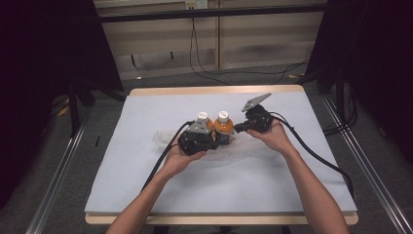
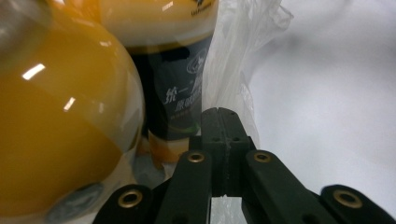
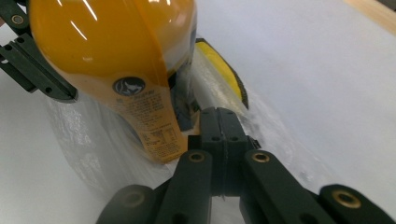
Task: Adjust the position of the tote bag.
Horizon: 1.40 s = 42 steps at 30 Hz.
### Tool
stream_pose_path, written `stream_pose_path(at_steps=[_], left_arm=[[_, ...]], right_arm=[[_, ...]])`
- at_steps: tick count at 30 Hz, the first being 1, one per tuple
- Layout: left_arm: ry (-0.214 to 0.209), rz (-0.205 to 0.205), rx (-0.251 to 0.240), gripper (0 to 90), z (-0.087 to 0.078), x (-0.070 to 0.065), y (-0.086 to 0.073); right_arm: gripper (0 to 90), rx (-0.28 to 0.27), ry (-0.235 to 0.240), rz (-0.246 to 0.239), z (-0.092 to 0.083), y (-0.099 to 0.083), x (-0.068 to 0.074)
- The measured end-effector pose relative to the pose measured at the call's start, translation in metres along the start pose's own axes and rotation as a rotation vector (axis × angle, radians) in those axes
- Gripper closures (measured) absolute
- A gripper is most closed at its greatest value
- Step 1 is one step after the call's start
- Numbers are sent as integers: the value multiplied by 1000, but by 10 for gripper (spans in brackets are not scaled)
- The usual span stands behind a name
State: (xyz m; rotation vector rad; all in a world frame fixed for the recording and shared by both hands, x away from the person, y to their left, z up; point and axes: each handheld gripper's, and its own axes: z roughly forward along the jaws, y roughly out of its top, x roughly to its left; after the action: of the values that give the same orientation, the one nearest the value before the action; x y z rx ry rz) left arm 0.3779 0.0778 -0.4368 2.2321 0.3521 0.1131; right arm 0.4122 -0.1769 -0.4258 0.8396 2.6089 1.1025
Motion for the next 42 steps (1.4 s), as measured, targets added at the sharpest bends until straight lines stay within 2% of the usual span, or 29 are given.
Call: stream_pose_path(at_steps=[2, 3, 4, 6, 7, 8, 13, 14, 15, 20, 22, 26, 29, 32, 33, 35, 36, 38, 41, 42], left_arm=[[-3, -7, -11, 900, 3, 1, -2], [8, -4, 0, 900, 3, 2, -4], [0, -6, 0, 900, 5, 2, -5], [10, 6, 34, 900, 8, 0, -8], [0, 13, 45, 900, 10, 0, -10], [8, 15, 63, 900, 10, 0, -12], [10, 4, 83, 900, 15, 0, -21], [14, 4, 101, 900, 16, 0, -23], [12, 11, 88, 900, 18, 0, -26], [10, 32, 122, 900, 22, -6, -28], [12, 49, 159, 900, 26, -8, -30], [-3, 39, 147, 900, 26, -8, -32], [-7, 50, 151, 900, 25, -11, -33], [-30, 57, 161, 900, 22, -15, -33], [-22, 58, 169, 900, 22, -16, -33], [-32, 62, 173, 900, 21, -19, -33], [-48, 62, 178, 900, 20, -20, -34], [-52, 64, 182, 900, 18, -22, -35], [-66, 62, 176, 900, 16, -26, -37], [-72, 66, 175, 900, 15, -27, -38]], right_arm=[[900, 6, 11, 1, 7, 0, 2], [900, 11, 18, -7, 11, 0, 2], [900, 23, 14, -10, 15, 0, 2], [900, 44, 18, -9, 24, 1, 1], [900, 46, 19, -2, 28, 1, 0], [900, 51, 20, 7, 32, 1, -1], [900, 82, 35, 38, 50, -5, -10], [900, 86, 41, 46, 52, -6, -11], [900, 87, 41, 46, 54, -7, -12], [900, 84, 45, 79, 60, -9, -15], [900, 87, 43, 78, 61, -10, -16], [900, 87, 40, 88, 63, -10, -17], [900, 87, 24, 89, 64, -9, -19], [900, 76, -5, 108, 66, -8, -22], [900, 67, -6, 114, 66, -9, -24], [900, 58, -28, 132, 68, -8, -25], [900, 56, -32, 135, 68, -8, -26], [900, 48, -41, 136, 69, -8, -29], [900, 69, -69, 142, 71, -4, -28], [900, 69, -78, 129, 73, -2, -28]])
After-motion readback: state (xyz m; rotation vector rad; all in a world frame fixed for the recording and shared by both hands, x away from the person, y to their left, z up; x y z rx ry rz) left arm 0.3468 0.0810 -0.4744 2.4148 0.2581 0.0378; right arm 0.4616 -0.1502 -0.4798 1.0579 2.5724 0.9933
